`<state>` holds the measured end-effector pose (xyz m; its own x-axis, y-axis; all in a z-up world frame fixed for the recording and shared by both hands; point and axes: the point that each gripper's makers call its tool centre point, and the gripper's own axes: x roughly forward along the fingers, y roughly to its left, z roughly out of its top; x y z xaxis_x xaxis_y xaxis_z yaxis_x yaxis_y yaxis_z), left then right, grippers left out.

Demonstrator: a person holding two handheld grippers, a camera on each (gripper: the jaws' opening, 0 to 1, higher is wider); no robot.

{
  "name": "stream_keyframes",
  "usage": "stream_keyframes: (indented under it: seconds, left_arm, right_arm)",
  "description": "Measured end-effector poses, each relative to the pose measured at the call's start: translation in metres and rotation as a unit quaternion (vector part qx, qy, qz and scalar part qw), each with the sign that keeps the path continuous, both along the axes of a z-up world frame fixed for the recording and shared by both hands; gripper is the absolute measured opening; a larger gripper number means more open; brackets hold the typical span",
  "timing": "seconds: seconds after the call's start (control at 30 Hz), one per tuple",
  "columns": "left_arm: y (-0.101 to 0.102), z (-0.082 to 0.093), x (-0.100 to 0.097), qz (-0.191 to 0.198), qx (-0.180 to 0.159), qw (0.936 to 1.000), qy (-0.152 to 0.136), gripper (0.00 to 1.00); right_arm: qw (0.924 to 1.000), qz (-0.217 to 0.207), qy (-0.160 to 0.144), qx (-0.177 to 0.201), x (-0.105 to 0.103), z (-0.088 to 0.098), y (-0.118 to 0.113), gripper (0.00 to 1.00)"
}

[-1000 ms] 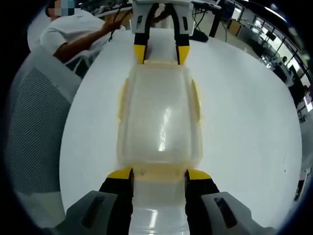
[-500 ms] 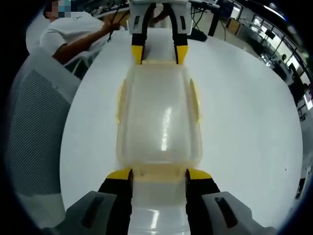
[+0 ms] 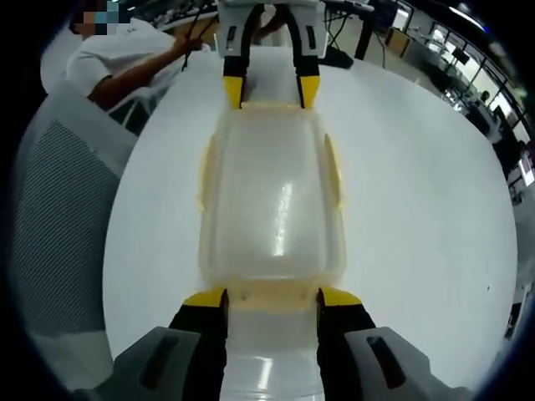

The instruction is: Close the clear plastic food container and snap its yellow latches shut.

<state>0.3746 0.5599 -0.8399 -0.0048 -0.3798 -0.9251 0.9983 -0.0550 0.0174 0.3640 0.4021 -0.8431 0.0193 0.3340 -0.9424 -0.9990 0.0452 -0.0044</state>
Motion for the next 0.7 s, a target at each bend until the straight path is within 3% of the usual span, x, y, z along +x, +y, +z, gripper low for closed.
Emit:
stream_keyframes:
  seconds: [0.7]
  left_arm:
    - [-0.0029,0.0025,-0.0047,0.006,-0.005,1.0000,0.002,0.40]
  right_arm:
    - [1.0000,0.002,-0.006,0.005,-0.0028,0.0021,-0.0034,0.40]
